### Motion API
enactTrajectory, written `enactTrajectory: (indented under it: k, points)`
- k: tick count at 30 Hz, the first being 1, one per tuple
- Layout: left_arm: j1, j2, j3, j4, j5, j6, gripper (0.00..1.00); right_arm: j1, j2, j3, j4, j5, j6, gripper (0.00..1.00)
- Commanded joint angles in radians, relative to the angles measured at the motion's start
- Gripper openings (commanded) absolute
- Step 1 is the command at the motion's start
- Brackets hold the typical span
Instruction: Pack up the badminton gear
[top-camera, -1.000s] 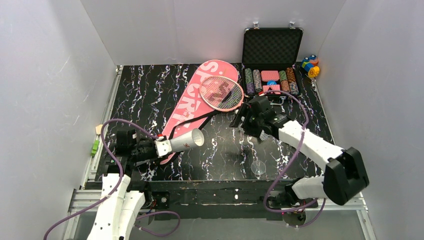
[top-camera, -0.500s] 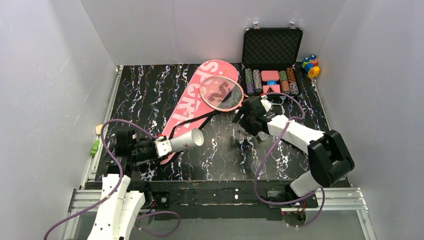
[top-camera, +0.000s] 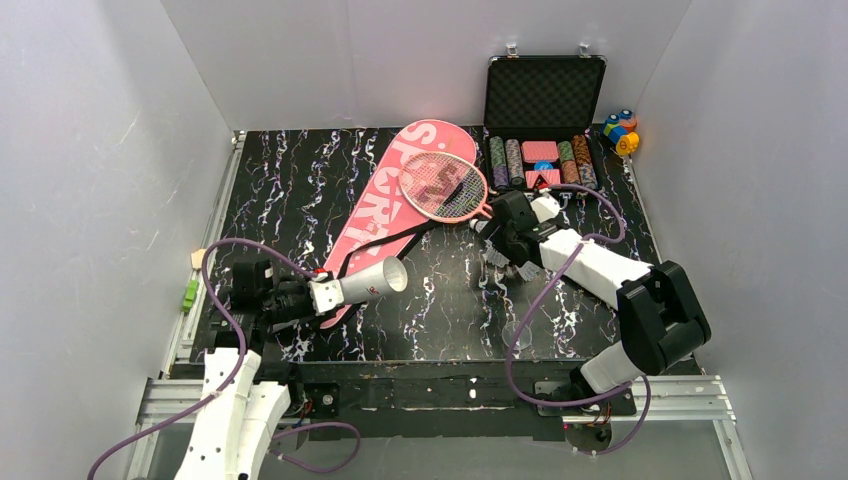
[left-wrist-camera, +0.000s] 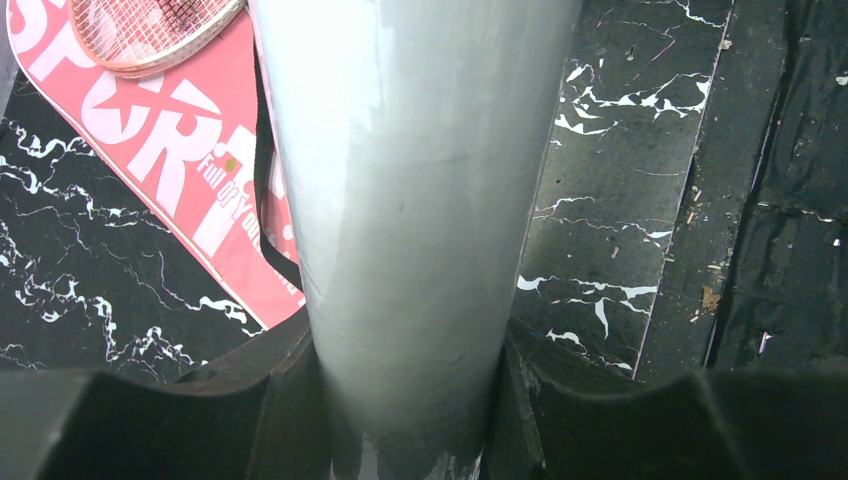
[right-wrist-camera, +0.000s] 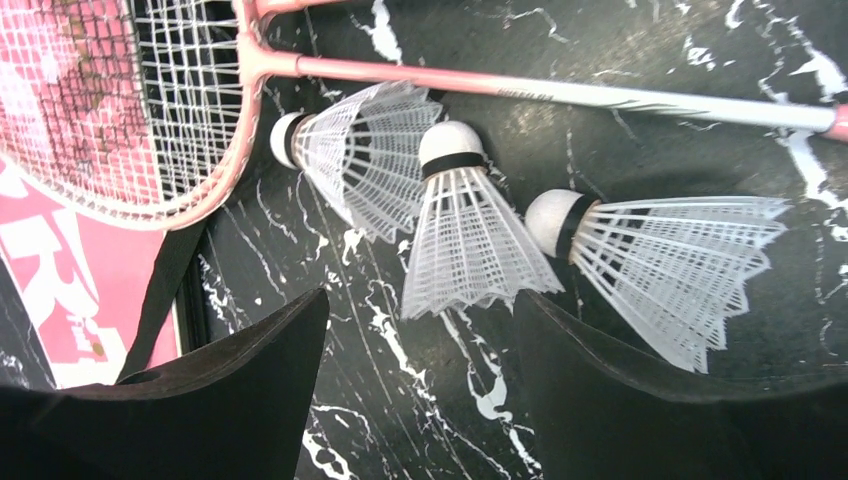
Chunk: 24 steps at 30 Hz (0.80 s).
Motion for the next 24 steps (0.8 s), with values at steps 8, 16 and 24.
enactTrajectory:
  k: [8, 16, 24]
  points:
    - [0.000, 0.009, -0.013, -0.051, 0.014, -0.028, 0.15, -0.016, -0.010, -0.009, -0.029, 0.074, 0.040, 0.58]
    - [-0.001, 0.010, -0.005, -0.053, 0.011, -0.031, 0.14, -0.016, 0.059, 0.055, -0.062, 0.081, 0.051, 0.43]
    - [0.000, 0.012, -0.011, -0.059, 0.015, -0.018, 0.14, -0.015, 0.021, 0.028, -0.066, 0.075, 0.040, 0.02]
